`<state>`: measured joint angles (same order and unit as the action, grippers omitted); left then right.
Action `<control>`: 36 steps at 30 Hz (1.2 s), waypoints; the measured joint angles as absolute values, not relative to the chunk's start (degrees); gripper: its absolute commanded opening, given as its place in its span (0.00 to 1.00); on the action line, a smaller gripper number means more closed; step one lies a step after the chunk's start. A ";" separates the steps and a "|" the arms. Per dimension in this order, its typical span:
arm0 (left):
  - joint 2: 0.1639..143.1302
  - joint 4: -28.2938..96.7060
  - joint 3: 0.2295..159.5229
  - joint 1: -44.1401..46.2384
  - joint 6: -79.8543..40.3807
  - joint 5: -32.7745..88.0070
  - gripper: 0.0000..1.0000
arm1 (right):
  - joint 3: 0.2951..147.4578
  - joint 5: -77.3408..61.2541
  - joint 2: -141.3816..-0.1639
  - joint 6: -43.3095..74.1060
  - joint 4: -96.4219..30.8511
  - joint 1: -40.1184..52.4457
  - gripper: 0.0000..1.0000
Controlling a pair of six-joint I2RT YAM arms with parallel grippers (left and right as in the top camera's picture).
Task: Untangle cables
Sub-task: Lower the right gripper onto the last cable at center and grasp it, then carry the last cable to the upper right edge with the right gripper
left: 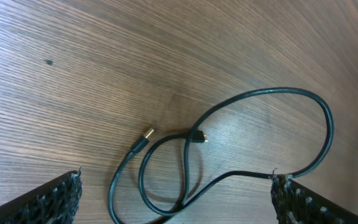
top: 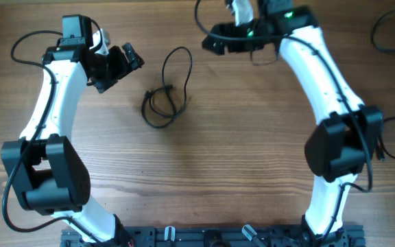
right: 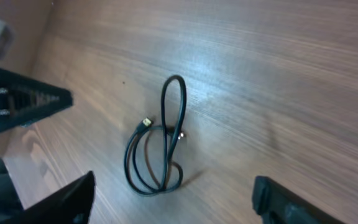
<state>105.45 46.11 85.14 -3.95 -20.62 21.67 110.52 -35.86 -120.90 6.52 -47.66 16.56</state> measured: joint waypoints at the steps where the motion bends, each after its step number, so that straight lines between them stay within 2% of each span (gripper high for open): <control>1: 105.45 46.13 85.14 -4.23 -20.62 21.37 1.00 | 108.44 -36.32 -121.60 7.14 -45.78 17.23 0.72; 6: 105.45 46.09 85.14 -4.80 -20.60 20.60 1.00 | 97.84 -35.11 -122.76 9.89 -33.71 24.45 0.52; 9: 105.45 46.09 85.14 -4.80 -20.47 20.58 1.00 | 94.50 -32.64 -122.78 13.43 -27.14 27.40 0.27; 12: 105.45 46.11 85.14 -4.80 -20.47 20.60 1.00 | 93.82 -28.53 -122.78 17.21 -24.51 27.55 0.29; 13: 105.45 46.09 85.14 -4.80 -20.49 20.60 1.00 | 93.82 -27.70 -122.78 17.80 -24.03 27.51 0.36; 18: 105.45 46.09 85.14 -4.80 -20.47 20.60 1.00 | 93.78 -25.41 -122.78 19.29 -21.56 27.51 0.36; 19: 105.45 46.09 85.14 -4.80 -20.47 20.60 1.00 | 93.78 -25.36 -122.78 19.29 -21.47 27.51 0.35; 21: 105.45 46.09 85.14 -4.80 -20.47 20.60 1.00 | 93.78 -25.23 -122.80 19.79 -21.21 27.68 0.19; 24: 105.45 46.09 85.14 -4.80 -20.47 20.60 1.00 | 93.78 -24.99 -123.83 20.91 -21.10 28.69 0.05; 29: 105.45 46.11 85.14 -4.80 -20.47 20.60 1.00 | 93.65 -24.99 -124.73 19.62 -23.40 29.04 0.04; 31: 105.45 46.11 85.14 -4.80 -20.47 20.60 1.00 | 93.08 -24.08 -121.08 18.31 -25.34 27.51 0.04; 36: 105.45 46.09 85.14 -4.80 -20.47 20.58 1.00 | 93.17 -13.34 -96.12 17.69 -25.08 16.78 0.04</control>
<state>105.45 46.09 85.14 -4.80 -20.47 20.58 93.17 -13.34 -96.12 17.69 -25.08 16.78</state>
